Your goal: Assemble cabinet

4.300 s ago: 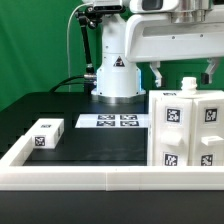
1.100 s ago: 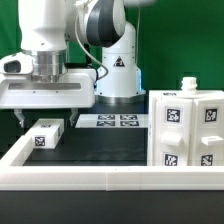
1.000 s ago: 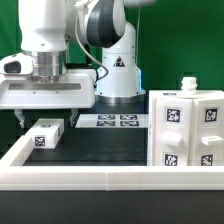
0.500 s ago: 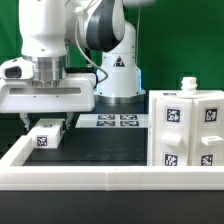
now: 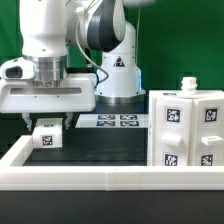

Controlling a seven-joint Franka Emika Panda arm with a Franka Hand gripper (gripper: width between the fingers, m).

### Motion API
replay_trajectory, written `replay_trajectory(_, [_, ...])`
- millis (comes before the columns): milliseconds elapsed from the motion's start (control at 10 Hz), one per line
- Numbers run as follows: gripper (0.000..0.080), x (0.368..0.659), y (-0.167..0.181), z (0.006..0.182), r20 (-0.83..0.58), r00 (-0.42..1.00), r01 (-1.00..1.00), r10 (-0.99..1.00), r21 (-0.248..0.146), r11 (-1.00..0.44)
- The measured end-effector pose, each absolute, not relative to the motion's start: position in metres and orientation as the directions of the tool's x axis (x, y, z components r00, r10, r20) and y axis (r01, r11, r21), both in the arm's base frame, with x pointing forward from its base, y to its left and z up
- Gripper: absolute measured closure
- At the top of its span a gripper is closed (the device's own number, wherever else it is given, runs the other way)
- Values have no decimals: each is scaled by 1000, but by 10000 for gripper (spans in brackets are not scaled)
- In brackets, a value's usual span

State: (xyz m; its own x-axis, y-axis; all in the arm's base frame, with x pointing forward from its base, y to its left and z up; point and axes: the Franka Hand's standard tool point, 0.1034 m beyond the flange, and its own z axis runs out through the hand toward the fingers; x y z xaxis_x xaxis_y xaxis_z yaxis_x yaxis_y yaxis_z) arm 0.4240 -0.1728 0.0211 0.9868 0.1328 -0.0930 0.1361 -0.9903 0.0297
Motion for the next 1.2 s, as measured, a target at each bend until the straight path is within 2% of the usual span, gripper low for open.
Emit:
replay_trajectory(200, [247, 431, -137, 57, -89, 991, 105, 104, -3, -995])
replay_trajectory(400, [246, 443, -94, 103, -92, 995, 34, 37, -37, -999])
replay_trajectory(500, [246, 451, -70, 130, -96, 995, 8, 12, -39, -999])
replay_trajectory(700, [246, 468, -26, 162, -91, 994, -63, -63, 4, -998])
replay_trajectory(900, [246, 502, 17, 193, -107, 984, -143, -145, 22, -989])
replay_trajectory(1100, [246, 549, 57, 206, -122, 971, -199, -206, 65, -978])
replay_trajectory(1200, [246, 572, 67, 200, -117, 971, -203, -211, 78, -976])
